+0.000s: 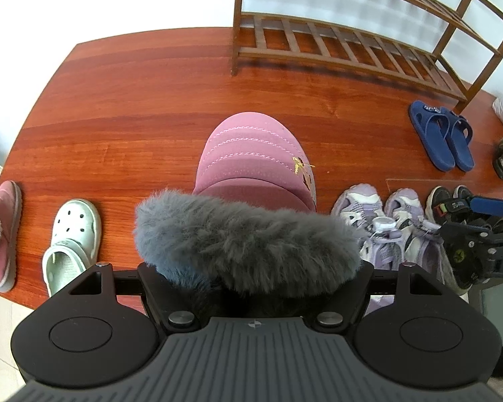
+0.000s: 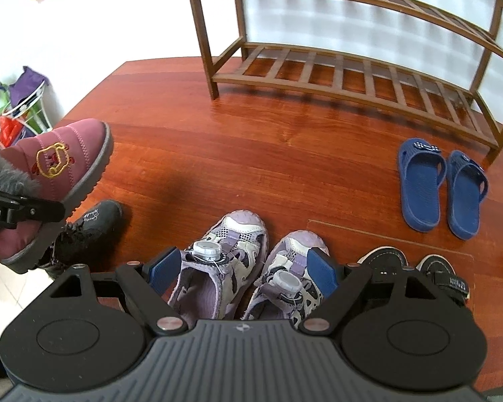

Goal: Organize scattered shoes
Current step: 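Carry the maroon boot with the left tool toward the pink fur boot, then lower the maroon boot beside the pink fur boot and open the left tool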

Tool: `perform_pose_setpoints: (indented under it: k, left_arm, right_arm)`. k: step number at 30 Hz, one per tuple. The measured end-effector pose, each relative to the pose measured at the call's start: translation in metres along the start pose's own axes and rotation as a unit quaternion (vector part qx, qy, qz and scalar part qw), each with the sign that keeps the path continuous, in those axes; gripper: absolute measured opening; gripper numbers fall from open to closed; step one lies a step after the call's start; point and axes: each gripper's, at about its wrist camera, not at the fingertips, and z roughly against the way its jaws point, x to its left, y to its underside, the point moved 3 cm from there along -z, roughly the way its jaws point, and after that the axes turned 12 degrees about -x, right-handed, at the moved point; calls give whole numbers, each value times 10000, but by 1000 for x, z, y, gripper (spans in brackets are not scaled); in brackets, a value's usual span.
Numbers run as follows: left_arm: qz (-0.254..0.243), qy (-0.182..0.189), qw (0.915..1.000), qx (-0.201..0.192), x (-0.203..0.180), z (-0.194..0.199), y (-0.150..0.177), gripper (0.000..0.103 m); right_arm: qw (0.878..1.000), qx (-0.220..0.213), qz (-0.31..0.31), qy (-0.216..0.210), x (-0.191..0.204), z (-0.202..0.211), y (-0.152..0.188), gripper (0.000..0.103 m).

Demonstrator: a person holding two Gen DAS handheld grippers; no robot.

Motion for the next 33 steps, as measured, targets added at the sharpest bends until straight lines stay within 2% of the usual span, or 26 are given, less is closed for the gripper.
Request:
perform_pose_setpoints:
  k: [9,33]
  left_arm:
    - [46,-40,9999,95,41,6,3,73]
    - [386,-539,9975,227,210,26,14,73]
  right_arm:
    - [9997,66,-175,173,25,-3,6,86]
    - [9991,176,-225,312,139,-33,0,86]
